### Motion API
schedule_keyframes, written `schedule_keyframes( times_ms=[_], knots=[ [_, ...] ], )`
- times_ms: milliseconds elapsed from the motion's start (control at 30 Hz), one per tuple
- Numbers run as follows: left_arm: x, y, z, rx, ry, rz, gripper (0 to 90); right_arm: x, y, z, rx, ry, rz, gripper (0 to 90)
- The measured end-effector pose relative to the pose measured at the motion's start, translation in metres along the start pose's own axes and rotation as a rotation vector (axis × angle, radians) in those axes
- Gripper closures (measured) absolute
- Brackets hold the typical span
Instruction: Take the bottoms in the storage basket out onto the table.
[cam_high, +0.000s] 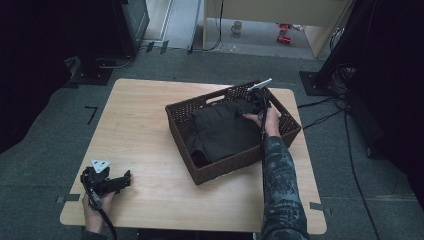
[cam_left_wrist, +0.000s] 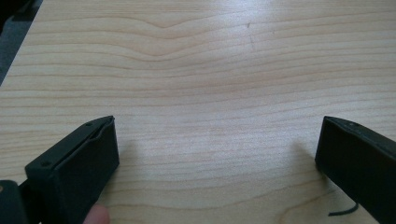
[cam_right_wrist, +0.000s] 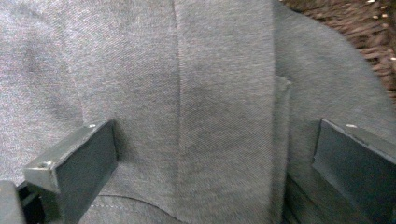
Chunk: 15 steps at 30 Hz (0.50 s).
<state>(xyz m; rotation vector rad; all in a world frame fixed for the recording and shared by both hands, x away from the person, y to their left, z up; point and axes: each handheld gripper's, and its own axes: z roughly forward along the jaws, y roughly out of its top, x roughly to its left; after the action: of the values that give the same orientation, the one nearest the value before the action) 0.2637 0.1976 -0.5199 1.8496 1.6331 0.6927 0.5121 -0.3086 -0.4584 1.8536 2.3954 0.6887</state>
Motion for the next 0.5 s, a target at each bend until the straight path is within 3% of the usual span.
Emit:
schedule_keyframes(
  times_ms=[267, 367, 400, 500],
  knots=[
    [0.0, 0.0, 0.0, 0.0, 0.0, 0.0, 0.0, 0.003, -0.001, 0.01, 0.017, -0.012, 0.006, 0.0],
    [0.0, 0.0, 0.0, 0.0, 0.0, 0.001, 0.0, 0.001, -0.003, 0.014, 0.045, 0.007, 0.027, 0.8],
    [0.0, 0.0, 0.0, 0.0, 0.0, 0.001, 0.0, 0.001, -0.004, 0.016, 0.055, 0.038, 0.034, 6.8],
    [0.0, 0.0, 0.0, 0.0, 0.0, 0.001, 0.0, 0.0, -0.005, 0.018, 0.055, 0.072, 0.031, 13.9]
  ],
)
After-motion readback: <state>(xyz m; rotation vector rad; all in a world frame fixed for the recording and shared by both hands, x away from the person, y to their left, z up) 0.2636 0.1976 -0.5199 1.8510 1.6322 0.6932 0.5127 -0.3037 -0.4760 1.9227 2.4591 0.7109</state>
